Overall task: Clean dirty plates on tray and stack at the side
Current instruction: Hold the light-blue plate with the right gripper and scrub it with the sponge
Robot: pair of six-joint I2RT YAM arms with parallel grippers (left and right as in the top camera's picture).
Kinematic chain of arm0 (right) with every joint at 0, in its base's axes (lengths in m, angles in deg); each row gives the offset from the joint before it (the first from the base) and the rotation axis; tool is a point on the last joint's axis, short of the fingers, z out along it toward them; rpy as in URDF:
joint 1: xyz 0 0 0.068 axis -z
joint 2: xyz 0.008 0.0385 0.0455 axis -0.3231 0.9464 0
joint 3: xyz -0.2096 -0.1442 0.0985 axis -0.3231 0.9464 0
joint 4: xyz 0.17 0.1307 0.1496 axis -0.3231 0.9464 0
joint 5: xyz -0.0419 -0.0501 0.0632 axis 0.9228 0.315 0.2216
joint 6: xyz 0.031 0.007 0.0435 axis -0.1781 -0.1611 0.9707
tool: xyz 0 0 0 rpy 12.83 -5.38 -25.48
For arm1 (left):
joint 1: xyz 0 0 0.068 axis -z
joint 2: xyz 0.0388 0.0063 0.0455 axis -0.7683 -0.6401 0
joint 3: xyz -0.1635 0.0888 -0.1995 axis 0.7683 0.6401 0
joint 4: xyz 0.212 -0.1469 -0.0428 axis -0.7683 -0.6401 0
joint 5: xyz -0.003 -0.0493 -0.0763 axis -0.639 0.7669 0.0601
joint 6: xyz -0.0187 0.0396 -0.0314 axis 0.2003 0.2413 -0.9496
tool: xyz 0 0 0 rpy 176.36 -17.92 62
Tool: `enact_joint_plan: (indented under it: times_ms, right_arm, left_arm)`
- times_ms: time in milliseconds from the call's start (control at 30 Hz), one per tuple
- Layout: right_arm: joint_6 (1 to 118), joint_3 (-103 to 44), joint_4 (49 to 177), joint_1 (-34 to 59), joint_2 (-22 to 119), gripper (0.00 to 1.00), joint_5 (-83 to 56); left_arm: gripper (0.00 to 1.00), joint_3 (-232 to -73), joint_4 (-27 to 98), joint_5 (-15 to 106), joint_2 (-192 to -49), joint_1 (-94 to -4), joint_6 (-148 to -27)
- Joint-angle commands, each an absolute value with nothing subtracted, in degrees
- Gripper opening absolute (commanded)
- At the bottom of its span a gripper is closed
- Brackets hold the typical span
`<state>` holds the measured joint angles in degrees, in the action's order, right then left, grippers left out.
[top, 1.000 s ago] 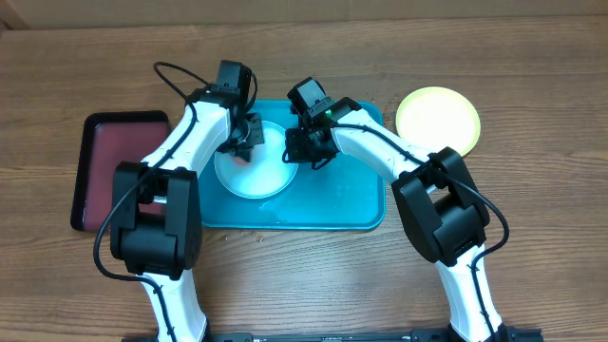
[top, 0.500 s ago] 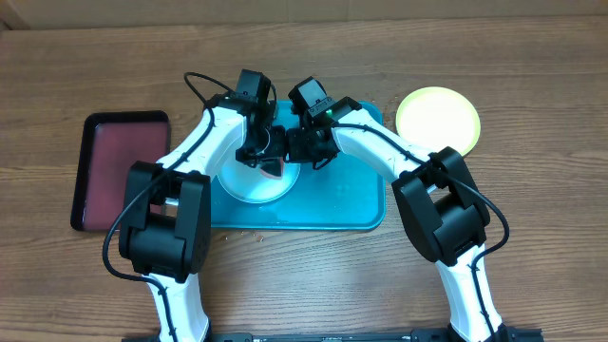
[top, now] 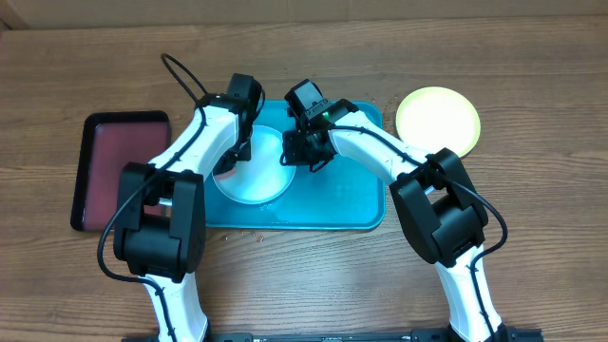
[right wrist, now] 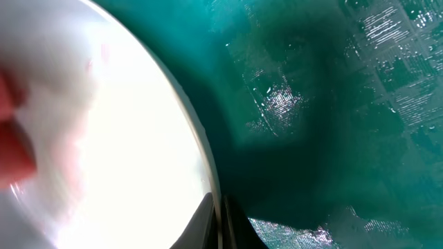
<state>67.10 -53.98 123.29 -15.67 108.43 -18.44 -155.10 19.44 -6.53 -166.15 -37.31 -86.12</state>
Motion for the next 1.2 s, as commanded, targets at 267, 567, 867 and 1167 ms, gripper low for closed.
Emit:
enact_joint_plan:
  times_ms: [267,567,867,1167]
  right_arm:
    - [67.1,-52.2,123.7,-15.2,110.3,0.04,-15.3]
    - [67.1,-52.2,123.8,-15.2,110.3,0.04,-15.4]
    - [67.1,-52.2,123.8,-15.2,110.3,0.04,-15.4]
    - [67.1,-52.2,124.0,-15.2,110.3,0.04,-15.3]
  left_arm:
    - [0.04,-154.9,32.6,26.2,-166.0,-37.3,-85.2]
    - [0.04,-154.9,27.4,37.7,-166.0,-35.5,-82.8]
    - [0.04,-155.0,18.1,35.3,-166.0,-35.6,-72.8]
    - [0.04,-155.1,13.9,-0.8,-166.0,-35.6,-87.5]
